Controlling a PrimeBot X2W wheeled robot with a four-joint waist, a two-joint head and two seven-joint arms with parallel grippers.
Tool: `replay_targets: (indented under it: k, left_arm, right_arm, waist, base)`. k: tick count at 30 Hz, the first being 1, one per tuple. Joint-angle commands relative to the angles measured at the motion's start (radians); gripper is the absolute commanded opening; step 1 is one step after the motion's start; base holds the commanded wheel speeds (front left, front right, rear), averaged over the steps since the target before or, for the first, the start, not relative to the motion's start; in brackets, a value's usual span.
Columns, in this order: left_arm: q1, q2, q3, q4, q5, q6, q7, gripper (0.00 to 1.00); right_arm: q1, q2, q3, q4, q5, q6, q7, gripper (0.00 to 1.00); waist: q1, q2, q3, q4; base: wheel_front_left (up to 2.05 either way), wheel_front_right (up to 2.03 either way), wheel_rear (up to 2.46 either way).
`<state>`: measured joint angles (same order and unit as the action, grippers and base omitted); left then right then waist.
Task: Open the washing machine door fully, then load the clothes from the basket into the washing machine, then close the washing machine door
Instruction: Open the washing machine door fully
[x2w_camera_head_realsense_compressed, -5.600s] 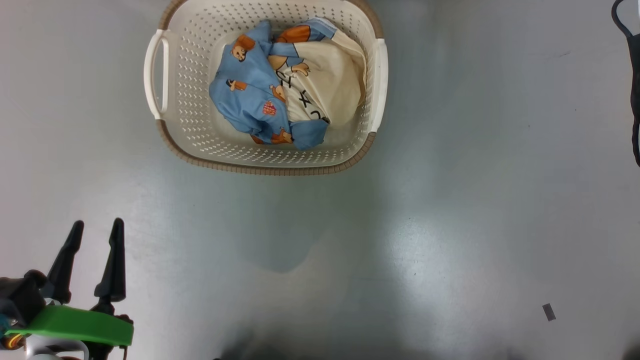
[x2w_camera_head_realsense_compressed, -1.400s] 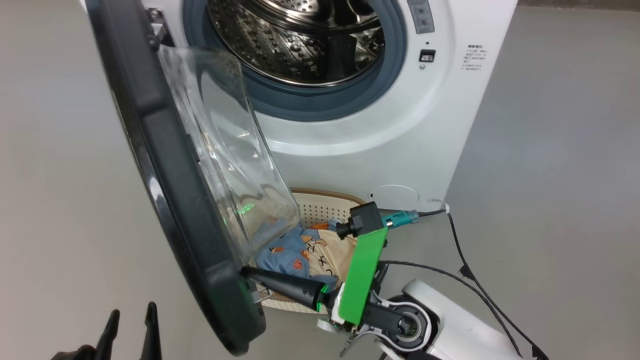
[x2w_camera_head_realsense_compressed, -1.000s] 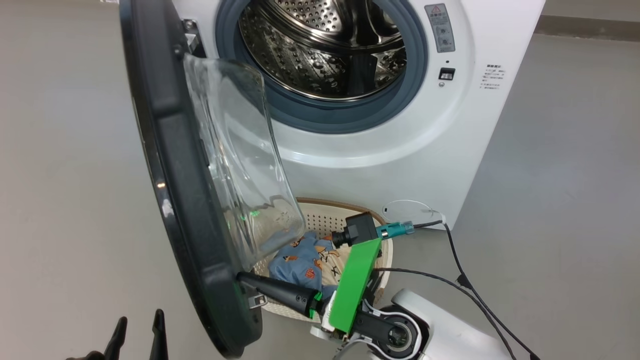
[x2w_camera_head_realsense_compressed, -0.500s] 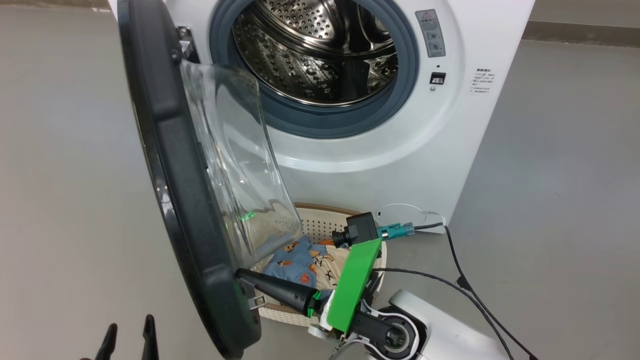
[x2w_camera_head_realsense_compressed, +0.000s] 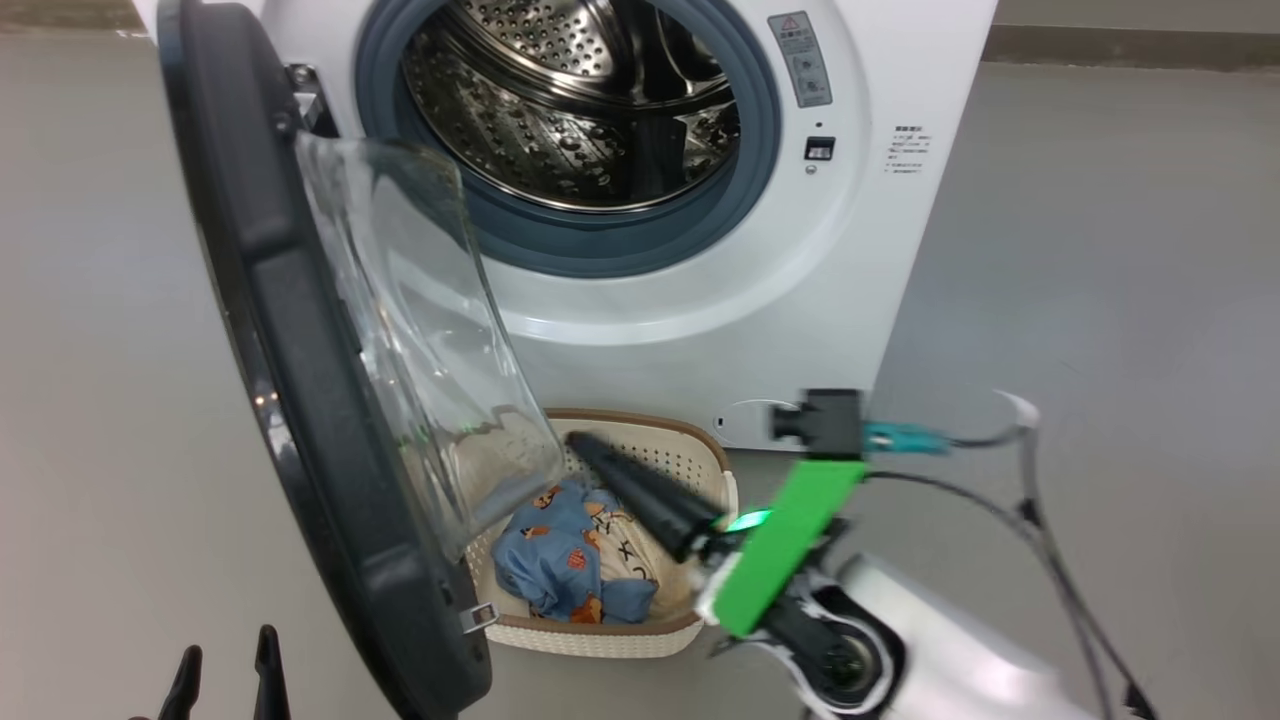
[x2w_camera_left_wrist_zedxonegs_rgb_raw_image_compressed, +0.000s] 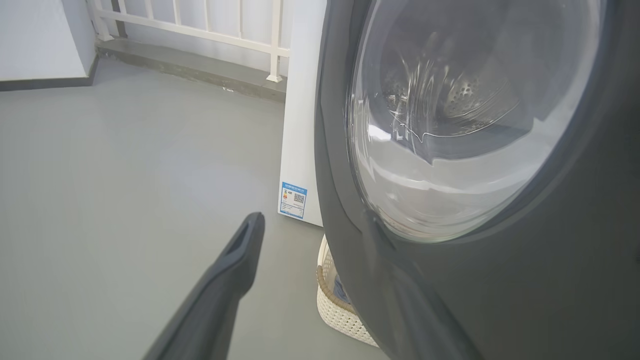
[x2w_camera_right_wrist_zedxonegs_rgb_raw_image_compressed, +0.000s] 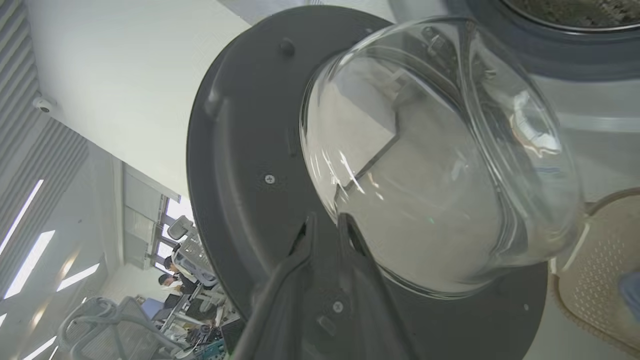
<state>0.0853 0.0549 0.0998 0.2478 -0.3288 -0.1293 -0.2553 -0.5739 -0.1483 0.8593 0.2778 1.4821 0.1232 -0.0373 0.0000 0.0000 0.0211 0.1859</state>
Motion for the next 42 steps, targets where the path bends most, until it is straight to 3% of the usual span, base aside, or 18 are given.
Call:
replay_targets:
  k: [1,4,7,11,16,24,31,42]
  left_arm:
    - [-0.016,0.023,0.035,-0.030,0.009,-0.001,-0.006,1.00]
    - [-0.014,0.026,0.041,-0.032,0.009,-0.001,-0.006,1.00]
    - [-0.009,0.029,0.045,-0.035,0.011,-0.001,-0.006,1.00]
    - [-0.003,0.033,0.057,-0.040,0.012,-0.001,-0.006,1.00]
    - [-0.001,0.040,0.057,-0.042,0.013,-0.001,-0.006,1.00]
    - [-0.003,0.045,0.051,-0.041,0.014,-0.001,-0.006,1.00]
    - [-0.001,0.054,0.051,-0.051,0.009,-0.001,-0.006,1.00]
    - [0.014,0.059,0.052,-0.066,0.010,-0.001,-0.006,1.00]
  right_arm:
    - [0.013,-0.002,-0.001,-0.031,-0.033,0.008,-0.044,1.00]
    - [0.016,-0.072,0.000,-0.031,-0.121,0.008,-0.178,1.00]
    - [0.025,-0.135,-0.039,-0.009,-0.216,0.008,-0.221,1.00]
    - [0.085,-0.151,-0.248,-0.018,-0.406,0.008,-0.224,1.00]
    - [0.203,-0.120,-0.473,-0.061,-0.668,0.008,-0.224,1.00]
    - [0.381,-0.039,-0.764,-0.140,-0.933,0.008,-0.224,1.00]
    - [0.472,0.022,-0.865,-0.177,-1.083,0.008,-0.224,1.00]
    - [0.547,0.051,-0.925,-0.224,-1.274,0.008,-0.224,1.00]
  waist:
    - [0.0000,0.0000,0.002,-0.006]
    - [0.0000,0.0000,0.004,-0.017]
    - [0.0000,0.0000,0.004,-0.031]
    - [0.0000,0.0000,0.007,-0.051]
    - [0.0000,0.0000,0.007,-0.066]
    - [0.0000,0.0000,0.007,-0.070]
    - [0.0000,0.0000,0.020,-0.080]
    - [0.0000,0.0000,0.015,-0.085]
  base:
    - [0.00,0.00,0.00]
    - [0.00,0.00,0.00]
    - [0.00,0.00,0.00]
    - [0.00,0.00,0.00]
    - [0.00,0.00,0.00]
    - [0.00,0.00,0.00]
    - [0.00,0.00,0.00]
    - [0.00,0.00,0.00]
